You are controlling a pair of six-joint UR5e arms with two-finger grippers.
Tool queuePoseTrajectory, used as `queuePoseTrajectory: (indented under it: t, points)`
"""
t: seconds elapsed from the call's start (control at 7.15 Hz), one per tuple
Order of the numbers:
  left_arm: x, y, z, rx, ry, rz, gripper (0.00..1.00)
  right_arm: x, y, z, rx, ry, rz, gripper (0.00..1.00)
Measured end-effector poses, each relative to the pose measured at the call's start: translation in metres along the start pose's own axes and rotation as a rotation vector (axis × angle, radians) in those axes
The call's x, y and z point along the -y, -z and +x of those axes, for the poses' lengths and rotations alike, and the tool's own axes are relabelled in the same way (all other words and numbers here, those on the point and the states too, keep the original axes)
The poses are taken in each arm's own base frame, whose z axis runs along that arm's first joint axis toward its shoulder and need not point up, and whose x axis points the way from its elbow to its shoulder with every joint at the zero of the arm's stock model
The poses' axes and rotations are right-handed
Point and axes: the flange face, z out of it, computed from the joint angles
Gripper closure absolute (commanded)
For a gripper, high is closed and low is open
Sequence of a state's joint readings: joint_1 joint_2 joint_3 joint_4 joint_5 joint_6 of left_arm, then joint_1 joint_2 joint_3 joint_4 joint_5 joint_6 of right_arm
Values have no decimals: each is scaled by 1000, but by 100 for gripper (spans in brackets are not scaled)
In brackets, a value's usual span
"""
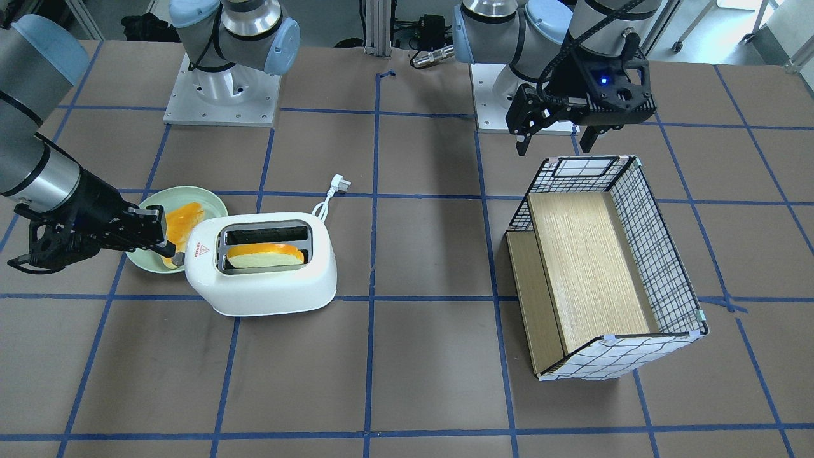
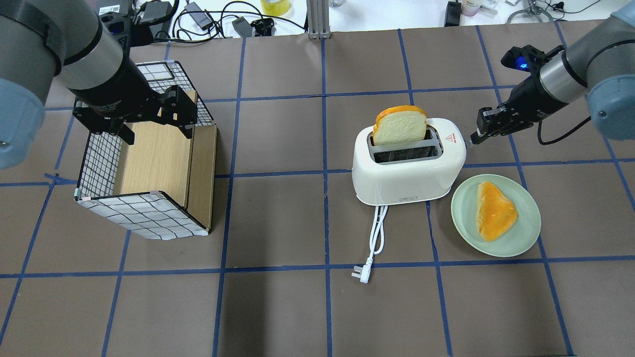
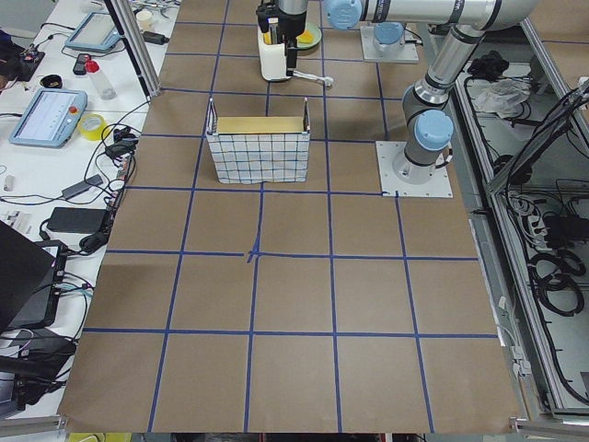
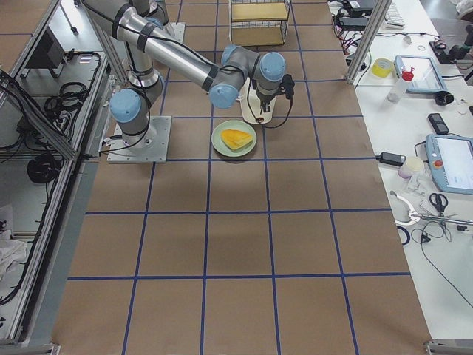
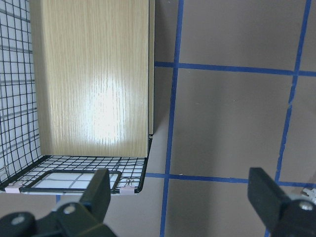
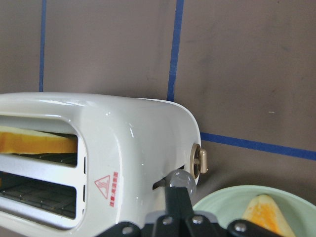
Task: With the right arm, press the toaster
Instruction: 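Position the right gripper fingers on top of the toaster lever, then press the toaster lever down with the right gripper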
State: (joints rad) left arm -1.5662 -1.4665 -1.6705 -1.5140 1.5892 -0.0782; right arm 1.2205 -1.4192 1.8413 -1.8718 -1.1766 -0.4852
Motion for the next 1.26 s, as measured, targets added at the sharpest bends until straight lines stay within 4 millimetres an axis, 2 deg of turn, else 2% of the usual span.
queuePoseTrajectory:
  t: [0.28, 0.7, 1.26]
  points:
    - [0, 0, 0, 0, 0, 0, 0, 3, -3, 0, 9, 7, 21, 99]
    - [0, 0, 0, 0, 0, 0, 0, 8, -19, 10, 14, 8, 20, 99]
    - [0, 0, 0, 0, 0, 0, 0, 8, -32, 16, 23, 8, 2, 98]
